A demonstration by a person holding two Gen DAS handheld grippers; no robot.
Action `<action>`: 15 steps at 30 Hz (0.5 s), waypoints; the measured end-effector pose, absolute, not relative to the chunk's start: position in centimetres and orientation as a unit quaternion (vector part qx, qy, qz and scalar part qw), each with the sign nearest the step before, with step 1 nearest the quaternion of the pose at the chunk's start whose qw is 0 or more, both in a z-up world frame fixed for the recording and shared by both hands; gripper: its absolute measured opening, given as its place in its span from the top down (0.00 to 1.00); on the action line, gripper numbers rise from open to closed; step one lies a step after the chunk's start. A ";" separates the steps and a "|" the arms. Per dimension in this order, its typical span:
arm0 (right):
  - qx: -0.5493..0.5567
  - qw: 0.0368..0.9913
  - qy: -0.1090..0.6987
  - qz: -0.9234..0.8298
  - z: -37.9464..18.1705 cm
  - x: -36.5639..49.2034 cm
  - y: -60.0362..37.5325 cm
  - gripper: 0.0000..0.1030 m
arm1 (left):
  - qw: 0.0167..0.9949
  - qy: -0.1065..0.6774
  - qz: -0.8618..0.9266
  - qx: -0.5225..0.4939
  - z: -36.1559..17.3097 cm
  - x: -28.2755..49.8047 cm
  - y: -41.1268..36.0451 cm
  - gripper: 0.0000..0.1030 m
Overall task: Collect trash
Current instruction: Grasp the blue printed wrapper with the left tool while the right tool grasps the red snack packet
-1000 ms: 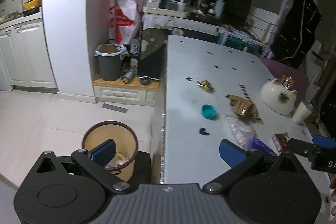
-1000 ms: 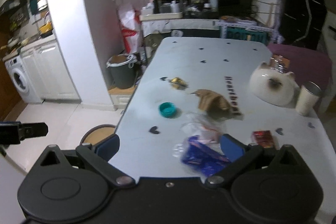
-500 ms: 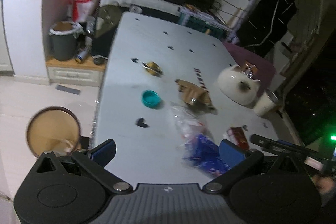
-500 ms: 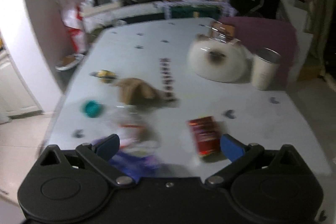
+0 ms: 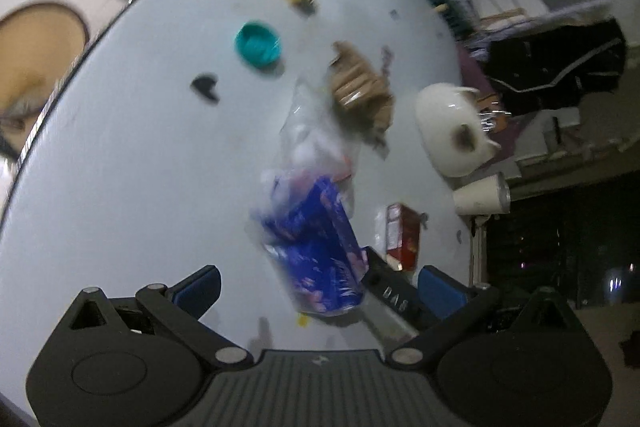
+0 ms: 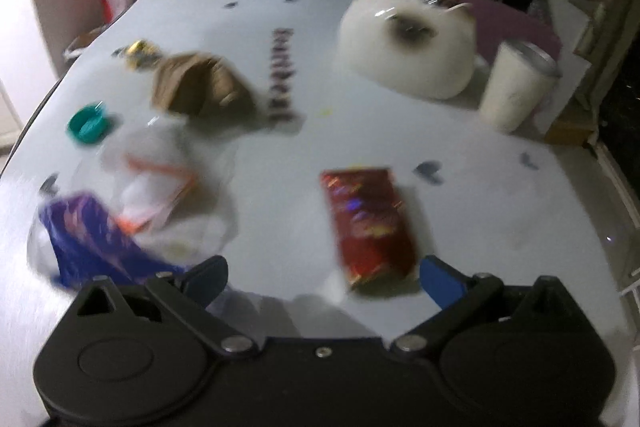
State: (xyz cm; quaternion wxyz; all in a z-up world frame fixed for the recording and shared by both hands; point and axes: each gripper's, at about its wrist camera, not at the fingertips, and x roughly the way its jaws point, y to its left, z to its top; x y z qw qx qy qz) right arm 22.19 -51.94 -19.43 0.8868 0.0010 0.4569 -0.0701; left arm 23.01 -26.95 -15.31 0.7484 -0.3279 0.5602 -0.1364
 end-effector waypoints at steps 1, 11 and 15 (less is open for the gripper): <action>0.005 0.886 0.460 -0.060 -19.5 21.7 -51.5 0.00 | 0.745 0.565 -0.131 -0.331 -15.8 23.1 -27.1 0.00; 0.053 0.892 0.450 0.010 -18.1 17.8 -49.4 0.00 | 0.778 0.571 -0.108 -0.238 -17.3 24.8 -28.9 0.07; 0.066 0.902 0.426 -0.024 -17.1 18.3 -52.2 0.00 | 0.782 0.574 -0.095 -0.223 -17.8 25.6 -29.5 0.11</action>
